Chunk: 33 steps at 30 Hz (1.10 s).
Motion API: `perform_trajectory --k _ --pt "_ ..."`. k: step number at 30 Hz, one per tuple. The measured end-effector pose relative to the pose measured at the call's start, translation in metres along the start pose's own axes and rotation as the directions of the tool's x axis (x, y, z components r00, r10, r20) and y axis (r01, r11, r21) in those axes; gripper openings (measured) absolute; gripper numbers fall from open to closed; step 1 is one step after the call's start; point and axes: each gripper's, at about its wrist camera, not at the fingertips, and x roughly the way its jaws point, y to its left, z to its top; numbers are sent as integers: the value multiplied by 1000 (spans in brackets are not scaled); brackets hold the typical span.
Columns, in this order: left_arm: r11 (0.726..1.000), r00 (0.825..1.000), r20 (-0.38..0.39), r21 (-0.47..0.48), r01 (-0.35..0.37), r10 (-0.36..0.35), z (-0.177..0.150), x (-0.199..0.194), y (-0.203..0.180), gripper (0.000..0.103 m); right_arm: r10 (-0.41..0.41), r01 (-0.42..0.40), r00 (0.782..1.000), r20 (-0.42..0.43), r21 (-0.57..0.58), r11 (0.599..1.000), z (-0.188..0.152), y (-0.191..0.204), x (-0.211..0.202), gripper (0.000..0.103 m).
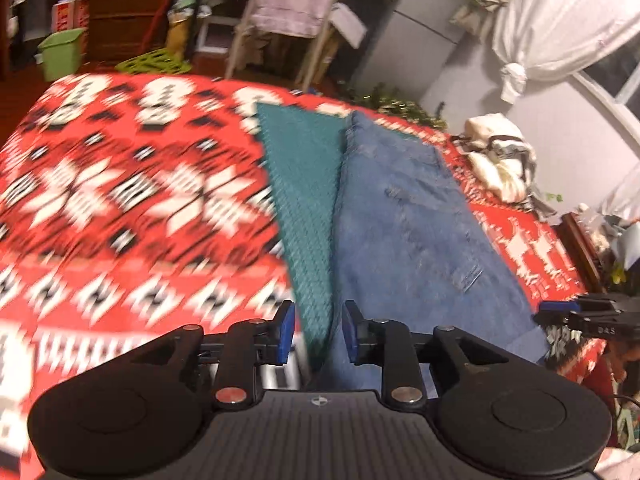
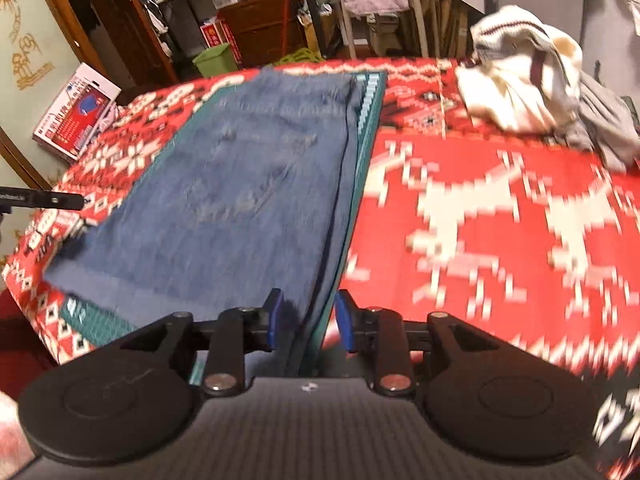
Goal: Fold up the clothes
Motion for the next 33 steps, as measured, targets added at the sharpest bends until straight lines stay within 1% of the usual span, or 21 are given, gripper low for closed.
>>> perform_trajectory --k 1,6,10,12,14,16,18,19,21,22,23,25,26,28,29,30,33 --pt "1000 1000 -6 -12 -6 6 -6 -3 2 31 3 -3 1000 5 23 1000 -5 1 -1 32" --pt "996 999 -47 -89 6 -10 -37 -10 7 31 29 -30 1000 9 115 993 -16 5 -3 32" --pt "994 999 -45 -108 8 -13 -52 -13 6 33 9 -10 1000 5 139 990 -21 7 -1 33" --pt "993 999 -41 -114 2 -7 -54 -13 7 35 14 -15 1000 6 162 987 -20 5 0 33" --pt "995 999 -39 -99 -13 9 -54 -13 6 38 7 -8 1000 7 157 988 -21 7 0 33" --pt "996 999 -39 -90 -15 12 -55 -14 5 38 0 -1 1000 11 150 989 -23 9 0 33" --pt "994 999 -41 -107 -6 1 -55 -12 8 38 2 -4 1000 14 145 989 -23 10 1 32" --pt "992 999 -42 -124 2 -7 -56 -10 10 38 3 -5 1000 16 142 990 -23 11 1 31" --pt "986 999 -39 -166 31 -38 -56 -8 15 36 6 -8 1000 20 135 991 -24 12 2 26" --pt "983 998 -40 -180 44 -52 -55 -7 17 29 10 -12 1000 21 126 992 -23 13 2 22" --pt "981 997 -41 -186 55 -64 -55 -6 17 20 12 -14 1000 20 121 993 -23 13 2 22" --pt "978 995 -42 -195 78 -87 -55 -5 16 8 16 -18 1000 16 119 993 -22 13 1 19" --pt "982 997 -37 -179 63 -71 -54 -7 13 7 19 -20 1000 14 119 993 -21 13 0 19" --pt "993 999 -34 -113 25 -29 -55 -12 1 5 28 -29 1000 9 114 993 -21 15 -4 17" --pt "995 999 -38 -96 18 -22 -56 -15 -3 5 33 -33 999 2 108 994 -21 16 -6 17" --pt "996 999 -43 -84 13 -17 -58 -18 -6 5 40 -39 999 -7 106 994 -22 16 -9 17" --pt "996 997 -70 -91 20 -27 -67 -29 -6 5 66 -62 997 -37 101 993 -27 17 -18 17"
